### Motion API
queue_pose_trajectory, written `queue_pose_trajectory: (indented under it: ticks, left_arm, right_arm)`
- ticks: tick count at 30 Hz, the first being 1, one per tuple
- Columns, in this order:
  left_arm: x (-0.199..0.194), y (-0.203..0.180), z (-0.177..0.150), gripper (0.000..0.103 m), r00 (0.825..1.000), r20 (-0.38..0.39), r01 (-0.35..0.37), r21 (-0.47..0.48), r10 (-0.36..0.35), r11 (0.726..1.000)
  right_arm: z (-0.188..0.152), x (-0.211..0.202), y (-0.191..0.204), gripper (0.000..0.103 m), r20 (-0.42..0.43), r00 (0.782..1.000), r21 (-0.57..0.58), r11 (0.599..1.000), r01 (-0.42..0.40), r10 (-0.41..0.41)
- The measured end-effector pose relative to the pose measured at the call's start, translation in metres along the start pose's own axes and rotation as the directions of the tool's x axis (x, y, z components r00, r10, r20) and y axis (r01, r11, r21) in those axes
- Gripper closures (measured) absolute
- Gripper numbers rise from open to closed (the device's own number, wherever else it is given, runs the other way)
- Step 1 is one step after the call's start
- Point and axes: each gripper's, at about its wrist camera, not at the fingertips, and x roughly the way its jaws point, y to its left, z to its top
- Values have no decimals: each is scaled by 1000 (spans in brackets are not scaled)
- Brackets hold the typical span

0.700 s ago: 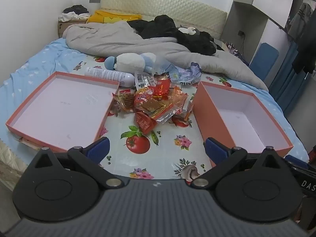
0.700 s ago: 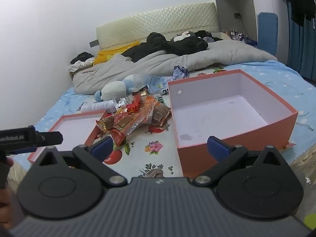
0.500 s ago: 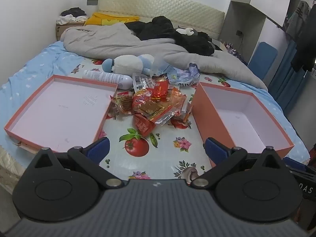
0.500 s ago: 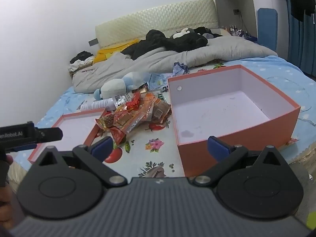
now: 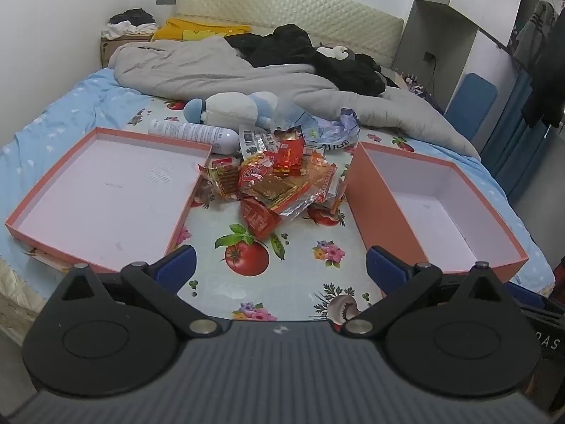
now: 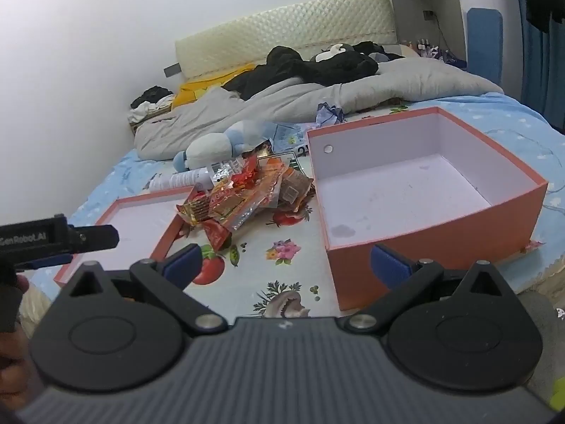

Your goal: Organize snacks

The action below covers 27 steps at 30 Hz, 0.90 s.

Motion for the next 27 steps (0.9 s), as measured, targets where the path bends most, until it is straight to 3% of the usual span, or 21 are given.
queue_pose_trajectory:
  ticks: [27]
  left_arm:
    - [7,7,10,0,1000,-6,19,1,-19,1000]
  right_arm:
    - [6,8,6,0,-29,999,0,999,-43,43]
